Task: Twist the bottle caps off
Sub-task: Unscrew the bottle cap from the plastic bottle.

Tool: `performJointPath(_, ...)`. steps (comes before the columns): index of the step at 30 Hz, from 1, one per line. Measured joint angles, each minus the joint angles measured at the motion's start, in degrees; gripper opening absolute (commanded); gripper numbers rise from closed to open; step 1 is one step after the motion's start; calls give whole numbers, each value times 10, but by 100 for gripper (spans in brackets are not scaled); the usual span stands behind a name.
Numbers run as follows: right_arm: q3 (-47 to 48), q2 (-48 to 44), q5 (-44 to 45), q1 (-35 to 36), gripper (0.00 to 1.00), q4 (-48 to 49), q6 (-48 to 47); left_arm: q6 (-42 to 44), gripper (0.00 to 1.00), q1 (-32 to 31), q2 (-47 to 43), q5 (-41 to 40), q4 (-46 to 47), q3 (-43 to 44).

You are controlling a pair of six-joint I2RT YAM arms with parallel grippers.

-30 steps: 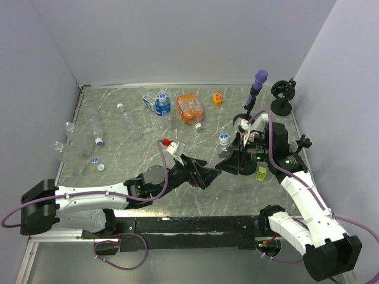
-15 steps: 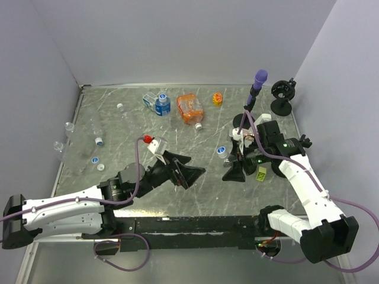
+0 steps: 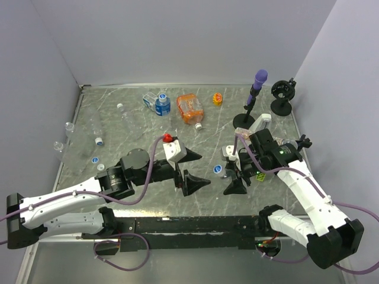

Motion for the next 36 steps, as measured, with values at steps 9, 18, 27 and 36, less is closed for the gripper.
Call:
performJointPath(9, -11, -5, 1, 7, 12, -1, -23, 52, 87, 13, 57, 97, 5, 17)
performJointPath(18, -30, -34, 1, 7, 12, 0, -25, 64, 49, 16, 145, 136, -6, 69)
performJointPath(27, -37, -37, 1, 7, 12, 2, -25, 62, 50, 29, 160, 164, -12, 91)
performJointPath(36, -36, -37, 1, 7, 12, 1, -27, 61, 25, 29, 182, 187, -31, 99)
